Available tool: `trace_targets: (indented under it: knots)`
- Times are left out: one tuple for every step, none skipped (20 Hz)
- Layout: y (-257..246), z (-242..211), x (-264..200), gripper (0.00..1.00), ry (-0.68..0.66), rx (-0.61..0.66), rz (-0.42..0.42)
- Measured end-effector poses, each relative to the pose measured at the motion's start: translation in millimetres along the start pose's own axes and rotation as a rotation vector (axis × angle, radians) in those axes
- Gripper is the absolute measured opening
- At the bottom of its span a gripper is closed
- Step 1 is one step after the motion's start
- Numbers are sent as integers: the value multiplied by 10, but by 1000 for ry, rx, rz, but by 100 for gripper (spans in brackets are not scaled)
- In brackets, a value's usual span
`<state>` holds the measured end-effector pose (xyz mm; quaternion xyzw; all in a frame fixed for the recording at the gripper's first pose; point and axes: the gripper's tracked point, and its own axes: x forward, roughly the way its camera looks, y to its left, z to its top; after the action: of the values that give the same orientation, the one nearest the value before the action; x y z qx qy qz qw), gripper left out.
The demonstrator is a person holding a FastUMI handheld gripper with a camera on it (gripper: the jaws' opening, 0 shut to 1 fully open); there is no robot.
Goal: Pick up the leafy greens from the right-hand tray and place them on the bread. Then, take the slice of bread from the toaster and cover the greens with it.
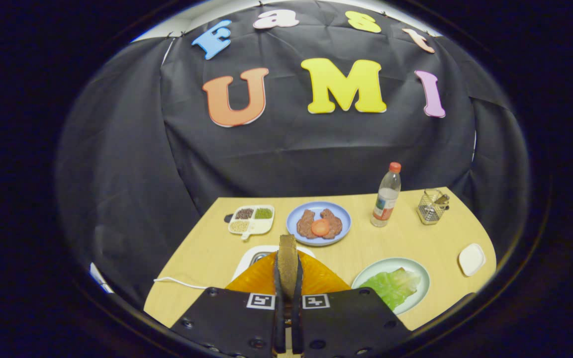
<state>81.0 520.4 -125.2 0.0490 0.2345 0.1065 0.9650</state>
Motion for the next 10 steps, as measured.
trace_targets:
  knots:
    - [-60, 146, -77, 5, -27, 7, 6]
    - [-135, 236, -135, 5, -48, 19, 9]
    - [-220, 292, -193, 5, -56, 28, 5]
    - [-335, 340, -252, 5, -65, 36, 1]
    - [-477, 389, -296, 5, -76, 37, -13]
    - [-625, 403, -335, 5, -85, 30, -30]
    - [-755, 380, -368, 5, -86, 20, -44]
    - [-883, 320, -380, 5, -83, 5, -56]
    - [-1006, 241, -376, 5, -78, -5, -64]
    - [-1126, 128, -348, 5, -62, -6, -74]
